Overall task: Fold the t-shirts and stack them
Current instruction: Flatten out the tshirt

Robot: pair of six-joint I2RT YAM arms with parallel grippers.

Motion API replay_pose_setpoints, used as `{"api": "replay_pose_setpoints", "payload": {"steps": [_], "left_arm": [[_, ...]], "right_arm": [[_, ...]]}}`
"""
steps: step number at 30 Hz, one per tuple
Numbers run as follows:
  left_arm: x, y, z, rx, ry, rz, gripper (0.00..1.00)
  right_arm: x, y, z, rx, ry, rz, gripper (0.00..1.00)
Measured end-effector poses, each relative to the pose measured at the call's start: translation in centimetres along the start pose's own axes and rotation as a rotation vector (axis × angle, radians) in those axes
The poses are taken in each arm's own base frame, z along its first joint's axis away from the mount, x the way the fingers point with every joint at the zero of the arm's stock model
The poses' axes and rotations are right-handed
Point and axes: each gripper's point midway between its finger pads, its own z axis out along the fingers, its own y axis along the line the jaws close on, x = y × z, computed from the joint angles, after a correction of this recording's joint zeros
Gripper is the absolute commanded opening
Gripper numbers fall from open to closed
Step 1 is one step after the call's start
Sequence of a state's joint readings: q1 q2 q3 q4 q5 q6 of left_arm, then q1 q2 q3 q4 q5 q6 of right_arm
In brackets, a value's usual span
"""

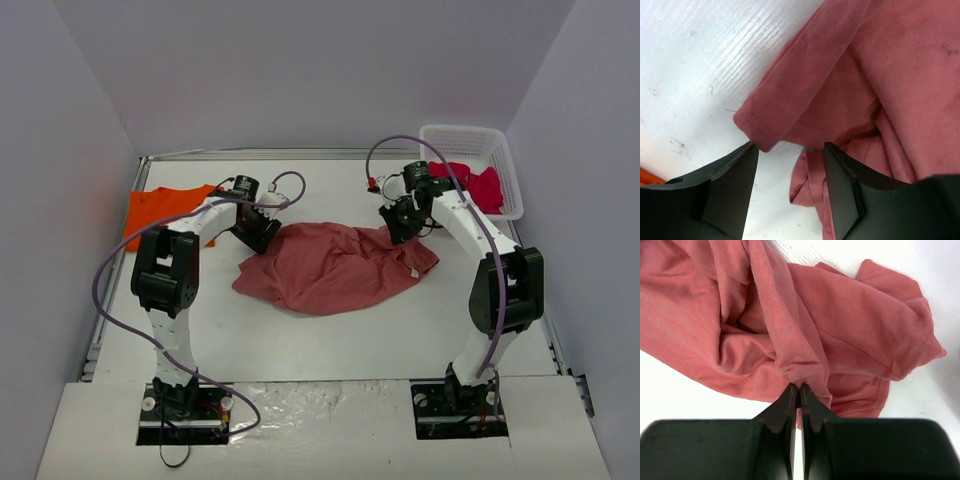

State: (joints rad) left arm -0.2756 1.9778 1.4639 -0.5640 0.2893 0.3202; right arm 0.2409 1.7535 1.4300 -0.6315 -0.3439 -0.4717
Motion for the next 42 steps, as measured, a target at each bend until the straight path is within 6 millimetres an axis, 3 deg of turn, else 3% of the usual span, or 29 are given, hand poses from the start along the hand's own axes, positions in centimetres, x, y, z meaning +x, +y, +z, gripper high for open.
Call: {"api": "replay_pose_setpoints", "payload": {"steps": [16,18,21,23,28,30,37,42], "left_arm": [[-0.9,1.3,1.5,-0.041,-0.008,0.037,0.52],[-1.2,1.5,1.4,-0.051,-0.015,0.04,0.48],[-1.8,1.7,1.2,-0.063,-0.027,0.043,0.22],[-2.2,1.9,1.0,-0.068,-0.037,0.046,0.1],[-3.4,1.7,0.5,-0.051,-0.067,0.051,0.09],[-3.8,1.4,0.4,-0.04,-0.079,0.051,0.03],[-3.8,1.2,0.4,-0.036,-0.078,0.034,0.02],[-3.8,1.8,-0.8,-0.074,-0.061,-0.047,0.02]], "right_arm": [[0.4,0.0,0.8,-0.009,0.02,0.006,0.0],[0.5,0.0,0.9,-0.011,0.025,0.007,0.0],[0.5,-0.1,1.0,-0.011,0.027,0.008,0.0],[0.5,-0.1,1.0,-0.009,0.028,0.008,0.0],[0.6,-0.2,1.0,-0.007,0.032,0.008,0.0],[0.6,-0.2,1.1,-0.007,0.032,0.008,0.0],[0.7,-0.4,1.0,0.006,0.037,0.008,0.0],[-0.5,-2.4,0.3,0.112,0.017,0.028,0.0]]}}
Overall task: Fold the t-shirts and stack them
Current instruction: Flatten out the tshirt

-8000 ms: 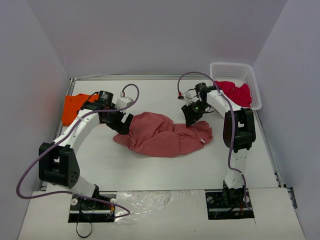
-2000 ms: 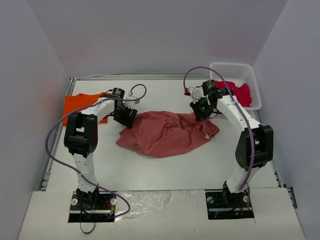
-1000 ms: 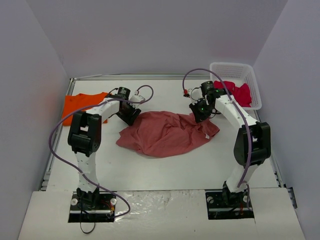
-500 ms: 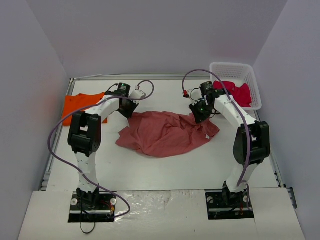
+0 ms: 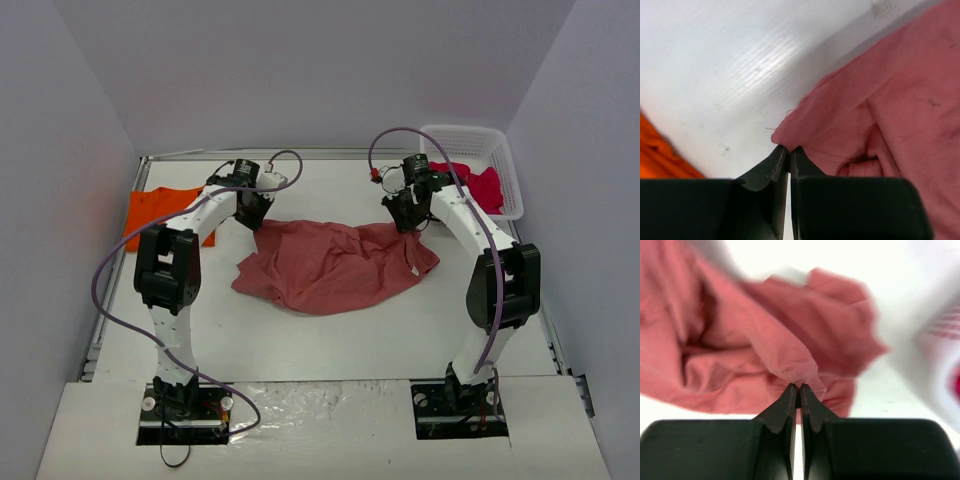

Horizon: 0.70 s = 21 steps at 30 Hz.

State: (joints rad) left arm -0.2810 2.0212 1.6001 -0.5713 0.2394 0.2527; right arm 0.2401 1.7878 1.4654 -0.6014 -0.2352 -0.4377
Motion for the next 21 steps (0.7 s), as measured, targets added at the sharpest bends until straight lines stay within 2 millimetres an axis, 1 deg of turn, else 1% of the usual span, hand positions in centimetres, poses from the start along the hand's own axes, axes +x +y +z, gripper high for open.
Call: {"api": "replay_pose_setpoints", "payload": {"steps": [2,3,5,7,10,11,13,15,17,18,19,21], "left_arm": [[-1.0,0.9,-1.5,-0.027,-0.021,-0.037,0.02],[-1.7,1.6,-2.6,-0.049,-0.042,-0.054,0.02],[-3.4,3.5,-5.3,-0.111,-0.093,-0.085,0.02],[-5.3,5.7,-8.9,-0.183,-0.163,-0.118,0.02],[-8.0,8.8,-15.2,-0.297,-0.289,-0.159,0.02],[-8.4,9.5,-17.2,-0.331,-0.321,-0.17,0.02],[-8.9,10.3,-20.4,-0.387,-0.368,-0.184,0.02],[-9.1,10.4,-23.3,-0.428,-0.406,-0.188,0.02],[-9.0,10.1,-25.2,-0.452,-0.432,-0.191,0.02],[-8.9,9.9,-25.9,-0.458,-0.44,-0.192,0.02],[-8.8,9.7,-26.6,-0.464,-0.449,-0.193,0.02],[-8.1,9.3,-27.2,-0.47,-0.447,-0.197,0.02]], "right_arm": [[-1.7,-1.7,-0.9,0.07,-0.038,0.017,0.0],[-2.8,-2.7,-1.4,0.102,-0.06,0.027,0.0],[-5.4,-4.9,-2.5,0.162,-0.12,0.051,0.0],[-8.0,-7.5,-3.6,0.221,-0.188,0.082,0.0],[-10.6,-11.0,-5.5,0.301,-0.272,0.13,0.0],[-11.0,-11.4,-5.9,0.311,-0.284,0.136,0.0],[-11.5,-12.7,-7.4,0.346,-0.317,0.16,0.0],[-12.1,-13.4,-8.5,0.368,-0.347,0.168,0.0],[-12.3,-13.5,-9.5,0.377,-0.366,0.171,0.0],[-12.3,-13.5,-10.0,0.382,-0.375,0.172,0.0],[-12.3,-13.4,-10.6,0.385,-0.384,0.172,0.0],[-11.8,-12.9,-12.0,0.393,-0.401,0.174,0.0]]}}
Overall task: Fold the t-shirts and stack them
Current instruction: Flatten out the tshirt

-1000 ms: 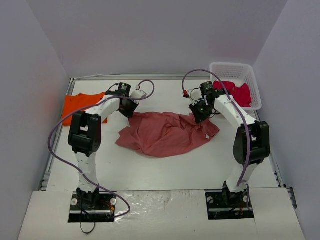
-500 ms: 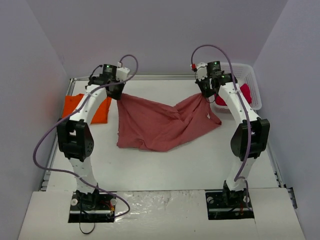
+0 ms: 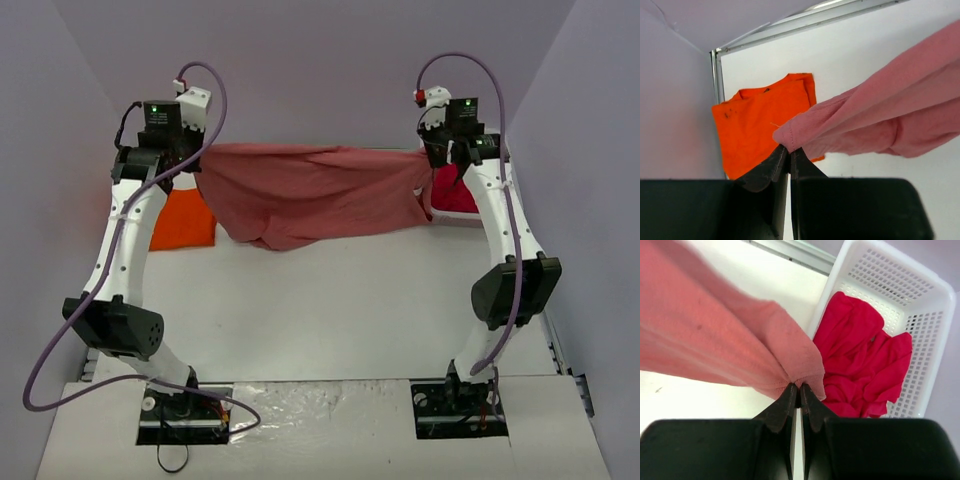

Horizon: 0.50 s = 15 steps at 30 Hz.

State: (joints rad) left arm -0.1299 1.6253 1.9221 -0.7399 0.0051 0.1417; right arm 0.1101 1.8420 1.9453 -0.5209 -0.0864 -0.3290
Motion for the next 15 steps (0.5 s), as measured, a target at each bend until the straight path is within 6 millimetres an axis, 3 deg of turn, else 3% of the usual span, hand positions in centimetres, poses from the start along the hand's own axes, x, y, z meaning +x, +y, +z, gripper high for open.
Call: {"api": "replay_pose_setpoints", "payload": {"steps": [4,7,10,11,12,14,15], "left_arm": [[2.0,-0.2,-1.2,-0.001,0.044,-0.002,0.02],[5.3,-0.8,-1.6,0.014,0.112,0.006,0.02],[9.8,-1.8,-2.1,0.036,0.208,0.023,0.02],[11.5,-2.1,-2.1,0.045,0.245,0.03,0.02],[13.2,-2.5,-2.2,0.057,0.283,0.038,0.02],[16.1,-3.2,-2.3,0.079,0.351,0.053,0.02],[17.4,-3.6,-2.4,0.096,0.382,0.062,0.02]], "right_arm": [[0.1,0.3,-4.3,0.0,-0.053,0.007,0.0],[2.4,1.4,-7.2,-0.019,-0.054,0.005,0.0],[6.8,3.2,-8.6,-0.062,-0.006,-0.012,0.01],[8.7,4.0,-8.7,-0.086,0.024,-0.021,0.07],[10.8,4.8,-8.6,-0.114,0.064,-0.03,0.25],[15.0,6.5,-8.4,-0.177,0.167,-0.053,0.29],[16.7,7.2,-8.2,-0.207,0.211,-0.067,0.41]]}}
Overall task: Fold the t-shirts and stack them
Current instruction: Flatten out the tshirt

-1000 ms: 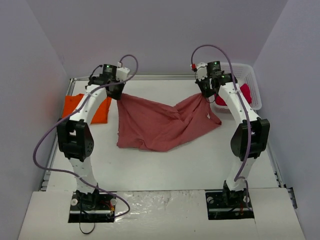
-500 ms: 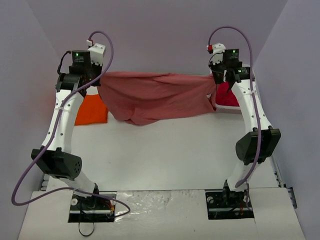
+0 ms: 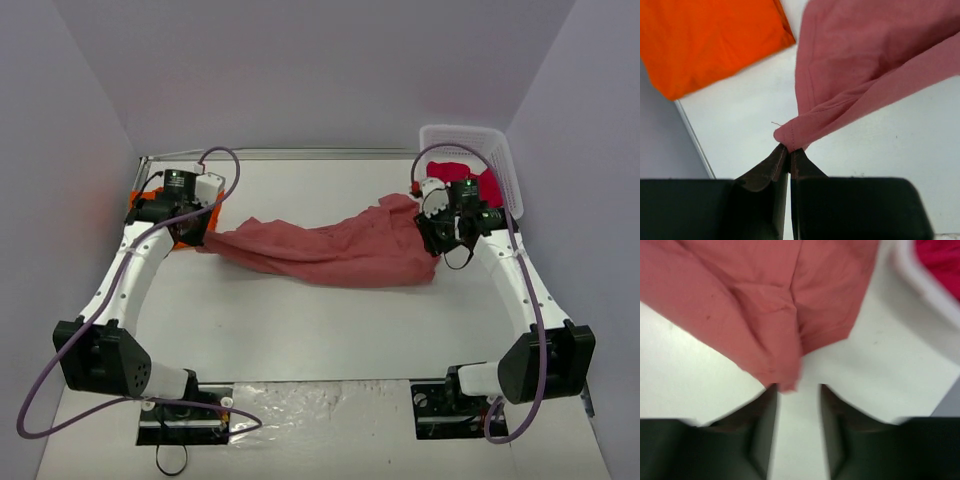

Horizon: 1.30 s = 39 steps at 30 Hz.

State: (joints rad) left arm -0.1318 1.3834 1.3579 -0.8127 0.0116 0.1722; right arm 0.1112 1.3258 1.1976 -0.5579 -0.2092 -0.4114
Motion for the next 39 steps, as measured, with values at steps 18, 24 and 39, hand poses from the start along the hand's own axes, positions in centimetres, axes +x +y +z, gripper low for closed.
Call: {"api": "replay_pose_setpoints", "payload": {"steps": [18,24,39], "left_arm": [[2.8,-3.0,2.0,0.095,0.093,0.074,0.02],[2.8,-3.3,2.9,0.102,0.109,0.081,0.02],[2.7,-3.2,3.0,0.095,0.106,0.082,0.02]], "right_arm": [[3.6,2.8,5.0,-0.26,0.22,-0.106,0.48],[6.8,4.3,9.7,-0.377,0.354,-0.066,0.45],[5.6,4.4,13.6,-0.437,0.341,-0.057,0.38]]}}
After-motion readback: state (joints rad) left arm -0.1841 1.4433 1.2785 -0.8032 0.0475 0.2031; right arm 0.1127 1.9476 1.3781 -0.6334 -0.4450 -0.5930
